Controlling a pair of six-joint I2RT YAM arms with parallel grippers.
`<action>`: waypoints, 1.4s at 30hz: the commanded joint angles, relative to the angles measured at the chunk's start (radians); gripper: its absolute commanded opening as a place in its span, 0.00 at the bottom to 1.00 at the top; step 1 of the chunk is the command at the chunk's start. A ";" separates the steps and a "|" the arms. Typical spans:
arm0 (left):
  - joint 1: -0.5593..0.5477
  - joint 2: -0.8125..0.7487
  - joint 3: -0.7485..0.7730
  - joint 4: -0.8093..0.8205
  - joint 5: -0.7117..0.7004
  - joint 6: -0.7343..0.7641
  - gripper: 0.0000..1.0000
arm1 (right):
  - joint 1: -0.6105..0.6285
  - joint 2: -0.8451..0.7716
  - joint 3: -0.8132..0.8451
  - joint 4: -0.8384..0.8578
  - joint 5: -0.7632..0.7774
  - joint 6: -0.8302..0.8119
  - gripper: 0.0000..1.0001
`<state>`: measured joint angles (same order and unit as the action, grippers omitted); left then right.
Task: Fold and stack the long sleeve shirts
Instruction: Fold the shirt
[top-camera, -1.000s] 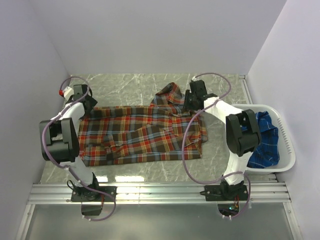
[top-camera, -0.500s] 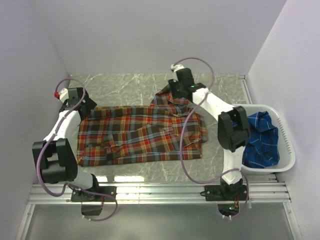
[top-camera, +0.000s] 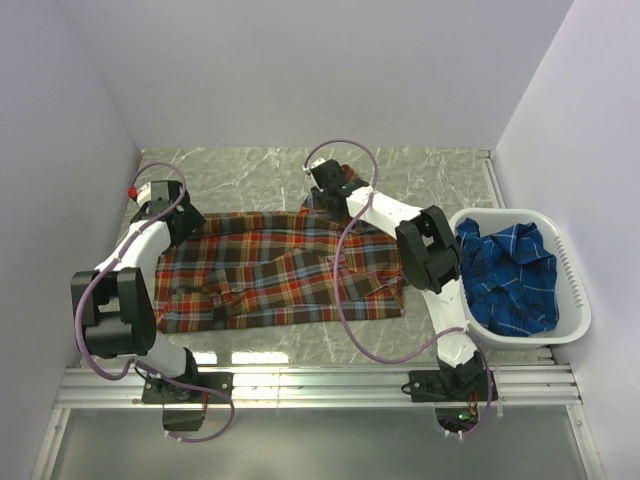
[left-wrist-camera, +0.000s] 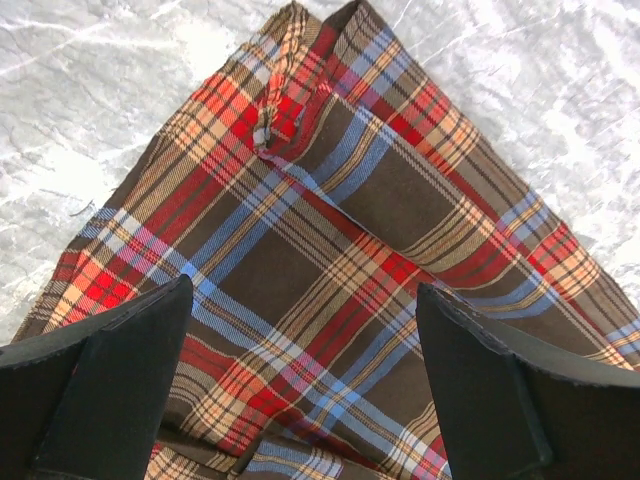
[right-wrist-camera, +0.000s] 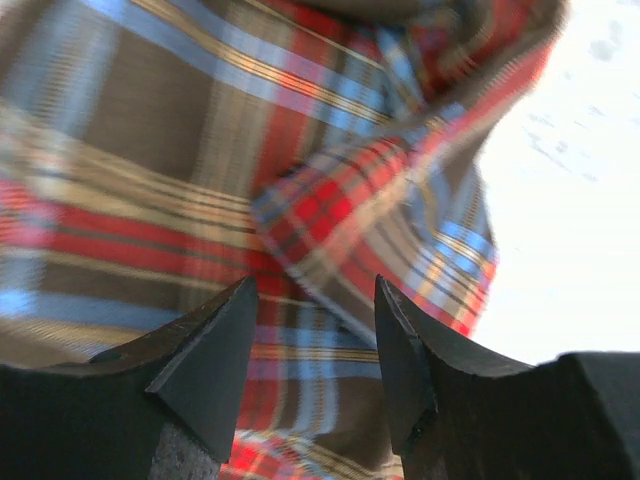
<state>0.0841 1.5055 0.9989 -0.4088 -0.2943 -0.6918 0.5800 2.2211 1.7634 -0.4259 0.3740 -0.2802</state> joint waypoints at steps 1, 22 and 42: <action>-0.004 0.001 0.030 0.016 -0.005 0.015 0.99 | 0.003 0.011 -0.004 0.071 0.193 -0.043 0.56; -0.004 0.022 0.050 0.013 0.006 0.011 0.99 | 0.024 -0.064 -0.018 0.118 0.213 -0.076 0.00; 0.011 -0.060 0.058 -0.001 -0.011 0.000 0.99 | 0.377 -0.730 -0.355 -0.234 0.071 0.222 0.00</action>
<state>0.0864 1.5078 1.0164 -0.4110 -0.2970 -0.6926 0.9104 1.6093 1.4586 -0.5579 0.4747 -0.1482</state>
